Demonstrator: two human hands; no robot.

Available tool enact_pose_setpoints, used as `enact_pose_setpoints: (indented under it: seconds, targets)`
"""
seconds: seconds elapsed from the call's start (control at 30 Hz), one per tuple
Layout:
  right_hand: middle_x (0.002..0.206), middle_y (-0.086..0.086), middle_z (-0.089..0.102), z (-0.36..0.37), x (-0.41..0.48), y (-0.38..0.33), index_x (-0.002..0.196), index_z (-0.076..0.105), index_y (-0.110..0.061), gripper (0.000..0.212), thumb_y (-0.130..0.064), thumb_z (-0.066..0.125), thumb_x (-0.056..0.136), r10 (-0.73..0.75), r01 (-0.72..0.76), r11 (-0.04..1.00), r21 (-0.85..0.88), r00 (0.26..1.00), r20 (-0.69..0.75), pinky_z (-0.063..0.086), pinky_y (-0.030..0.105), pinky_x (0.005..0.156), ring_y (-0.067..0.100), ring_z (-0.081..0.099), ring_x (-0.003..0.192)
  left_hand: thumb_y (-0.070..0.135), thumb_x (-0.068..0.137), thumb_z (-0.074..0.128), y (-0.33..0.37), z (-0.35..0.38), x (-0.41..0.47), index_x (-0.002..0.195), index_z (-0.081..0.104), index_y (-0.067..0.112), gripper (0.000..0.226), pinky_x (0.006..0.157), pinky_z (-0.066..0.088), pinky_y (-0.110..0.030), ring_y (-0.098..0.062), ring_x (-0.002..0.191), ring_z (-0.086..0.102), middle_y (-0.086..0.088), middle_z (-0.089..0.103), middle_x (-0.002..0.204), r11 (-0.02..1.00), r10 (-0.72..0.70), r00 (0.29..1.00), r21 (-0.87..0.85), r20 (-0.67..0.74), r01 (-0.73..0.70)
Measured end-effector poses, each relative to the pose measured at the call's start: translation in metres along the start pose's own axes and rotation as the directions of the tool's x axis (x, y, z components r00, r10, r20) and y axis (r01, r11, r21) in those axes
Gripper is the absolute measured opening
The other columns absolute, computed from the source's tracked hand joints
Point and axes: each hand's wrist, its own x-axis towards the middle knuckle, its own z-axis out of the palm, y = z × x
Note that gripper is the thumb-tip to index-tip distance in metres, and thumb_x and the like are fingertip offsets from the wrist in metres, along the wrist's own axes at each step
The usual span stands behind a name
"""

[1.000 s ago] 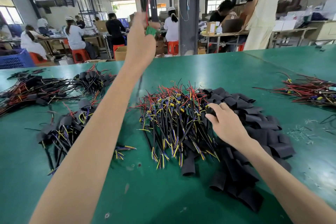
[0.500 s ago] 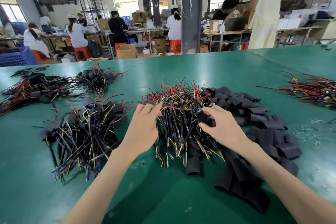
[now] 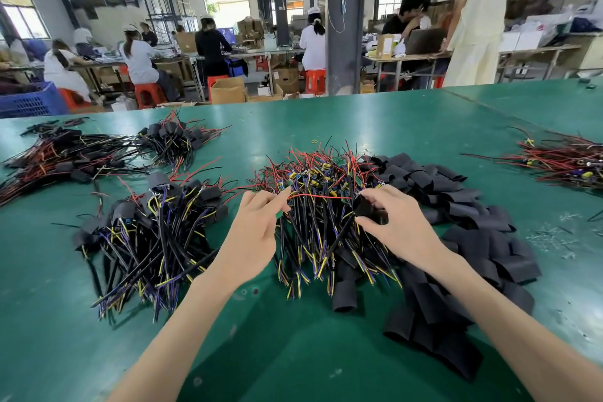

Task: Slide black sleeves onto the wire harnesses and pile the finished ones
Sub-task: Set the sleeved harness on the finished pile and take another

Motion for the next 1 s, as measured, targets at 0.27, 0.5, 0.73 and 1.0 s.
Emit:
enact_pose_setpoints:
  seconds: [0.27, 0.5, 0.73, 1.0]
  targets:
    - [0.099, -0.007, 0.051, 0.0008, 0.0000, 0.0005, 0.118, 0.061, -0.012, 0.041, -0.018, 0.073, 0.079, -0.012, 0.012, 1.000, -0.009, 1.000, -0.004, 0.046, 0.036, 0.091, 0.016, 0.055, 0.094, -0.025, 0.083, 0.039, -0.0010, -0.0022, 0.0003, 0.132, 0.051, 0.001, 0.057, 0.093, 0.023, -0.006, -0.027, 0.097, 0.041, -0.007, 0.060, 0.105, 0.999, -0.013, 1.000, -0.053, -0.005, 0.012]
    - [0.099, -0.009, 0.051, 0.0008, -0.0007, -0.0008, 0.119, 0.061, -0.013, 0.042, -0.020, 0.073, 0.080, -0.015, 0.015, 1.000, 0.001, 1.000, -0.017, 0.046, 0.035, 0.092, 0.014, 0.055, 0.094, -0.026, 0.081, 0.039, -0.0030, 0.0024, -0.0021, 0.133, 0.051, 0.001, 0.060, 0.090, 0.024, -0.010, -0.025, 0.095, 0.039, -0.008, 0.060, 0.105, 0.999, -0.003, 0.998, -0.036, 0.055, 0.005]
    - [0.096, -0.003, 0.055, -0.0011, 0.0014, -0.0013, 0.118, 0.062, -0.011, 0.041, -0.021, 0.074, 0.080, -0.009, 0.010, 1.000, 0.011, 0.996, -0.084, 0.047, 0.033, 0.088, 0.016, 0.056, 0.088, -0.029, 0.077, 0.039, -0.0049, 0.0038, -0.0025, 0.131, 0.054, 0.005, 0.066, 0.090, 0.023, -0.005, -0.023, 0.093, 0.039, -0.005, 0.061, 0.102, 1.000, 0.000, 0.996, -0.022, 0.090, 0.002]
    - [0.099, 0.001, 0.058, -0.0045, 0.0022, -0.0025, 0.116, 0.064, -0.010, 0.040, -0.018, 0.076, 0.078, 0.009, -0.003, 0.998, 0.057, 0.994, -0.105, 0.047, 0.030, 0.090, 0.018, 0.059, 0.089, -0.031, 0.067, 0.038, -0.0079, 0.0033, -0.0022, 0.129, 0.058, 0.010, 0.076, 0.089, 0.026, -0.008, -0.019, 0.090, 0.037, -0.002, 0.060, 0.097, 1.000, -0.008, 0.995, -0.004, 0.095, 0.008]
